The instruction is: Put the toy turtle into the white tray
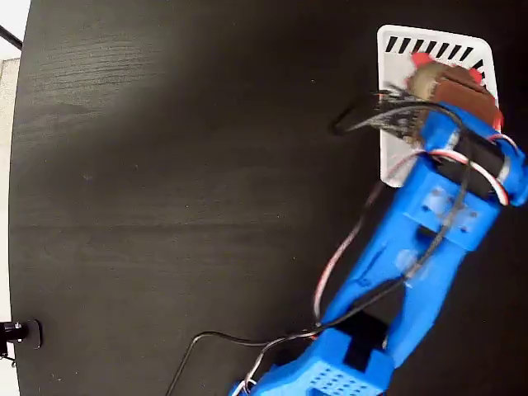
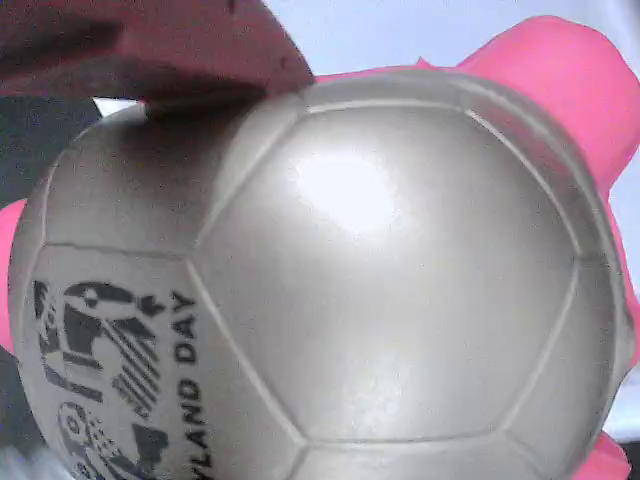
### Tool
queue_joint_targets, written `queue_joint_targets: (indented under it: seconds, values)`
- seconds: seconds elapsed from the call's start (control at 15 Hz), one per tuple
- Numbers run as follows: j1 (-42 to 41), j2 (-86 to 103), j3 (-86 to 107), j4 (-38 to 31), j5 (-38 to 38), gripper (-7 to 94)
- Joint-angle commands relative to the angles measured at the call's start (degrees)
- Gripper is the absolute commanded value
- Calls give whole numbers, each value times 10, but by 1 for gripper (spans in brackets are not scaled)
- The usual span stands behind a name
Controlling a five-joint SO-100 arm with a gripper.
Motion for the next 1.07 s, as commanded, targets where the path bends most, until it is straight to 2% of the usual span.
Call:
queue_joint_targets:
  seconds: [0.0,0.4,0.87,1.0]
  values:
    - [18,-11,-59,11,13,0]
    - [18,-90,-103,8,18,0]
    - [25,-139,-120,-26,17,0]
    - [25,-149,-123,-26,12,5]
